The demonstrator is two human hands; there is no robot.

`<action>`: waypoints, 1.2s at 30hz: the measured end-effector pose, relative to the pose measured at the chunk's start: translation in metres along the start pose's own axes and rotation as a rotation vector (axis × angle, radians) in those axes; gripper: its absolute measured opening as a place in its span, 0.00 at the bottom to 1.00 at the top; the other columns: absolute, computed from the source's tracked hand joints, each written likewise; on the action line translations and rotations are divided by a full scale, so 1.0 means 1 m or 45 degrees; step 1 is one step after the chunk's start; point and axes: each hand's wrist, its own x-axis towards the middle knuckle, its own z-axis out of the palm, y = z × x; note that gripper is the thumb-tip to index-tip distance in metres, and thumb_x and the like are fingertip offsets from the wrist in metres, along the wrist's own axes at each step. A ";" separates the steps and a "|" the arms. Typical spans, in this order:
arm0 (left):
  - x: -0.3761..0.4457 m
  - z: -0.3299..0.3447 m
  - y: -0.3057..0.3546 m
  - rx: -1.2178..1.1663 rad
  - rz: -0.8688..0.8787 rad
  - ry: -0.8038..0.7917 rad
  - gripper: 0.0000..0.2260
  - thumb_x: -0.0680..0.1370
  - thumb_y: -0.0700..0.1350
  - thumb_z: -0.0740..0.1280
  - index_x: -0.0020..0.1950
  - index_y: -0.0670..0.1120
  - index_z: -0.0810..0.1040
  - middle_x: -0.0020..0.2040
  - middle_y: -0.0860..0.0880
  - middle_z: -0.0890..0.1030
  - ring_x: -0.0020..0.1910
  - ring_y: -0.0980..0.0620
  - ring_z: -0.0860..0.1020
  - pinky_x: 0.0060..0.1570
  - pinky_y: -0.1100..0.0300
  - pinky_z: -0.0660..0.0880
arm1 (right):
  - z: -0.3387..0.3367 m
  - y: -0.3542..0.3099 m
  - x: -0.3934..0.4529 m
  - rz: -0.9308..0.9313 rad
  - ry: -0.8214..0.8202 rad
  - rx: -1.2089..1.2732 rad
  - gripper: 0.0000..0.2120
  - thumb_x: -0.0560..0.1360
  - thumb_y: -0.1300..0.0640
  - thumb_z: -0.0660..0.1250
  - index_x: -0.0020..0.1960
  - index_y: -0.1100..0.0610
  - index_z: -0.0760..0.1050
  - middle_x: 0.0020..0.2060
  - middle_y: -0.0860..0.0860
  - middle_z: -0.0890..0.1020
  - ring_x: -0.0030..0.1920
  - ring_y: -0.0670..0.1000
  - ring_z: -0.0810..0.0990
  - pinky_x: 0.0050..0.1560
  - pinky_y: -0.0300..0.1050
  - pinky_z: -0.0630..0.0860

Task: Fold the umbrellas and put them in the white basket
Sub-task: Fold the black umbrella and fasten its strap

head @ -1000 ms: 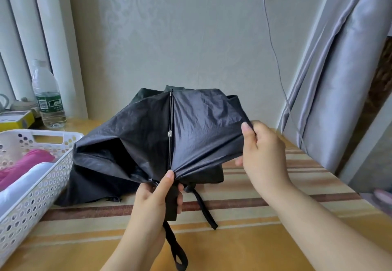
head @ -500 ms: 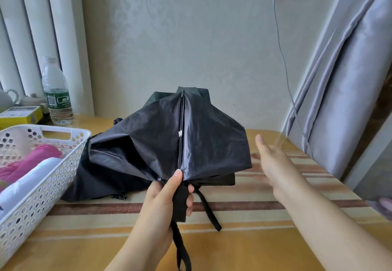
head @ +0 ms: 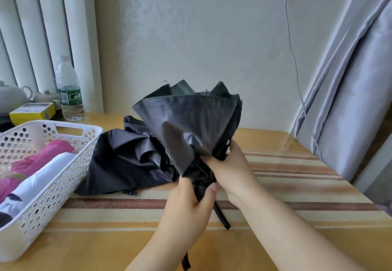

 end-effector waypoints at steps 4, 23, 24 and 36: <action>0.006 -0.010 0.005 -0.215 -0.295 0.103 0.15 0.74 0.52 0.70 0.52 0.50 0.67 0.41 0.51 0.80 0.33 0.56 0.79 0.29 0.70 0.71 | -0.006 0.012 0.006 0.107 0.149 0.339 0.12 0.73 0.65 0.70 0.54 0.53 0.76 0.48 0.51 0.85 0.48 0.53 0.83 0.49 0.50 0.80; 0.004 -0.012 0.006 -0.938 -0.596 -0.298 0.11 0.77 0.40 0.68 0.54 0.37 0.71 0.37 0.40 0.79 0.28 0.49 0.75 0.26 0.60 0.73 | -0.080 -0.055 -0.003 -0.378 -0.092 -0.193 0.60 0.58 0.40 0.79 0.74 0.33 0.39 0.74 0.45 0.60 0.71 0.39 0.61 0.65 0.37 0.62; 0.003 -0.012 0.006 -0.913 -0.579 -0.307 0.09 0.77 0.40 0.67 0.53 0.38 0.70 0.35 0.41 0.78 0.26 0.50 0.74 0.25 0.61 0.71 | -0.087 -0.061 0.003 -0.361 -0.172 -0.263 0.59 0.57 0.39 0.79 0.75 0.34 0.42 0.71 0.44 0.67 0.67 0.35 0.65 0.59 0.30 0.63; 0.008 -0.017 0.002 -0.803 -0.506 -0.235 0.15 0.74 0.50 0.69 0.52 0.42 0.69 0.34 0.44 0.76 0.26 0.50 0.71 0.23 0.64 0.67 | -0.137 -0.053 0.020 -0.015 -0.845 -0.188 0.10 0.64 0.62 0.71 0.45 0.59 0.80 0.40 0.53 0.85 0.42 0.49 0.83 0.42 0.39 0.78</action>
